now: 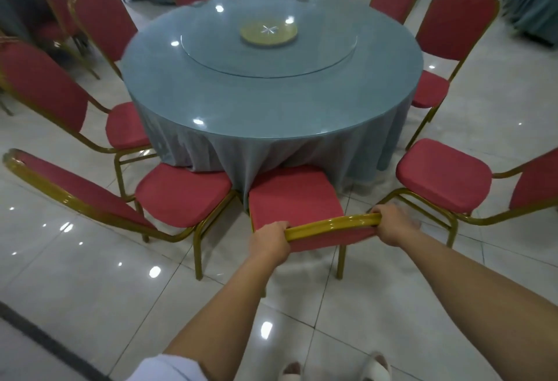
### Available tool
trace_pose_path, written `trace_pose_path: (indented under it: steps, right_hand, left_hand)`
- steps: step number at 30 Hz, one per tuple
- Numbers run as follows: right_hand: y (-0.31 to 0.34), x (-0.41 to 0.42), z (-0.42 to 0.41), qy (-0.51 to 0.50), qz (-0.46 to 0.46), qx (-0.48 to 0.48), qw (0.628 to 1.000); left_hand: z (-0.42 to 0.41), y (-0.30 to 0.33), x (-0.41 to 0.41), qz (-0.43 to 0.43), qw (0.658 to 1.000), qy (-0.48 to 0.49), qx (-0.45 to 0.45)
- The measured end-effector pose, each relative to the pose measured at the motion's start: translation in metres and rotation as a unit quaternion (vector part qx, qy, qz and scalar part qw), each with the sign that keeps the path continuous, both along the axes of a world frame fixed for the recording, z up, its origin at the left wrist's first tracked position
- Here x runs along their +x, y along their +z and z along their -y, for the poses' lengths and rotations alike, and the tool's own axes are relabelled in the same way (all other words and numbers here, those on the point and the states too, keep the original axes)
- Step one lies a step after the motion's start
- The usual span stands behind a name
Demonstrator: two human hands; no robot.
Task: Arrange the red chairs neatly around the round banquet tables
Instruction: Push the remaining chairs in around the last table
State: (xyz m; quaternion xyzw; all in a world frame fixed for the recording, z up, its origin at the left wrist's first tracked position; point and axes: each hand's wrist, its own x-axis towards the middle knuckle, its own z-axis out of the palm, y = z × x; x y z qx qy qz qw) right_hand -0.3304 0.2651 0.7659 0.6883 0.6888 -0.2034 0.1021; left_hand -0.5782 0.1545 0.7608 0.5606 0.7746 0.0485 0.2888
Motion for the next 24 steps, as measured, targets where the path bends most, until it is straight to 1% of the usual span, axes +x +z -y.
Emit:
trace_pose_path:
  steps: [2, 4, 7, 9, 11, 14, 17, 24]
  right_hand:
    - [0.002, 0.006, -0.007, -0.006, 0.017, 0.013, 1.0]
    - [-0.002, 0.02, -0.022, -0.015, 0.039, 0.001, 0.999]
    - [0.002, 0.037, -0.035, -0.001, 0.067, -0.036, 0.997]
    - [0.006, 0.037, -0.032, 0.008, 0.062, -0.045, 0.997]
    - [0.011, 0.03, -0.017, 0.018, 0.032, 0.001, 0.999]
    - [0.0, 0.026, 0.002, 0.047, 0.001, 0.092, 0.995]
    - [0.002, 0.014, 0.008, 0.047, -0.017, 0.129, 0.99]
    - [0.006, 0.014, -0.011, 0.043, -0.001, 0.072, 0.996]
  left_hand:
    - [-0.006, 0.0, 0.009, -0.012, 1.0, -0.005, -0.007]
    - [-0.012, -0.001, 0.021, -0.009, 1.0, -0.014, -0.013]
    - [-0.015, -0.005, 0.038, -0.001, 1.0, -0.017, -0.016]
    - [-0.017, -0.011, 0.042, 0.004, 1.0, -0.006, -0.01]
    - [-0.017, -0.013, 0.043, 0.004, 1.0, 0.003, -0.005]
    - [-0.018, -0.015, 0.044, 0.005, 1.0, 0.01, -0.002]
    - [-0.022, -0.012, 0.042, -0.001, 1.0, 0.0, -0.001]
    - [-0.033, -0.009, 0.041, 0.006, 1.0, 0.004, 0.01]
